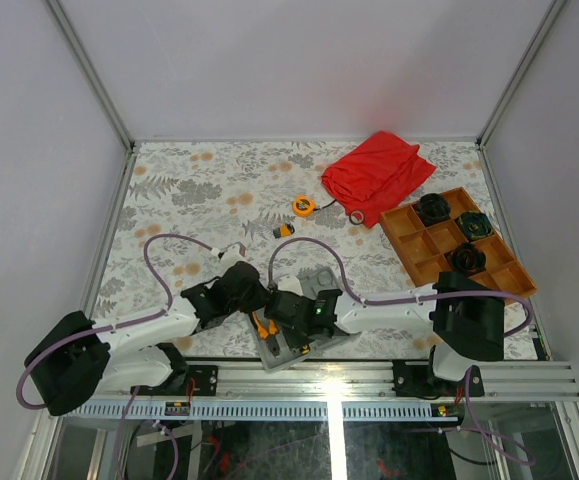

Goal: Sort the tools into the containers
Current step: Adjust the screwdriver in the storage box.

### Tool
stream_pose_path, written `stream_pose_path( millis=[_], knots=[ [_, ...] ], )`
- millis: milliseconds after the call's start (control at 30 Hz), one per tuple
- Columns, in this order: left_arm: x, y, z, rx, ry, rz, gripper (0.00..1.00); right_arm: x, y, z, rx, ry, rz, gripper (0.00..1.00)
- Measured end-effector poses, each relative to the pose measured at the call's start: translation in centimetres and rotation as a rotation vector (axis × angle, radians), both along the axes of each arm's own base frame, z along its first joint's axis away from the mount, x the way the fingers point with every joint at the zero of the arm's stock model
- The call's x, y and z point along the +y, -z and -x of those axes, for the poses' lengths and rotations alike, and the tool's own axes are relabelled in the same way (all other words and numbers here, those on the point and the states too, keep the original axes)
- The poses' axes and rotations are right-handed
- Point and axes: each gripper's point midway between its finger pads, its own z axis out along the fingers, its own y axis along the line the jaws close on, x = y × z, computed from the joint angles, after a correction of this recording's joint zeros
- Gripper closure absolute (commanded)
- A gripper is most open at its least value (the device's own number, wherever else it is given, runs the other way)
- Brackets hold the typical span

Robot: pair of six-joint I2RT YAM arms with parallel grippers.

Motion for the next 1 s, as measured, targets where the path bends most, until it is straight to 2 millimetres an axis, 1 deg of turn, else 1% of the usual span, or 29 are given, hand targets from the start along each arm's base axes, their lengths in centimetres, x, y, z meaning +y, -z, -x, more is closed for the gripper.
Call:
stream_pose_path(
  millis=[167, 333, 500, 600, 800, 1000],
  knots=[
    [-0.2, 0.1, 0.0, 0.007, 0.003, 0.003, 1.0, -1.0, 0.0, -0.5, 0.014, -0.032, 0.053, 1.0],
    [-0.6, 0.2, -0.3, 0.013, 0.004, -0.002, 1.0, -2.3, 0.0, -1.5, 0.025, -0.043, 0.1, 1.0],
    [-1.6, 0.2, -1.2, 0.012, 0.007, -0.002, 1.0, -3.7, 0.1, -2.5, 0.032, -0.058, 0.135, 1.0],
    [-2.4, 0.2, -1.8, 0.004, 0.015, 0.008, 1.0, -4.4, 0.6, -2.7, 0.041, -0.085, 0.181, 1.0],
    [-2.7, 0.4, -2.0, 0.001, 0.018, 0.01, 1.0, -4.5, 0.9, -2.7, 0.064, -0.097, 0.211, 1.0],
    [-3.1, 0.4, -2.1, -0.017, 0.017, 0.026, 1.0, -4.4, 1.1, -2.8, 0.077, -0.071, 0.232, 1.0]
  ],
)
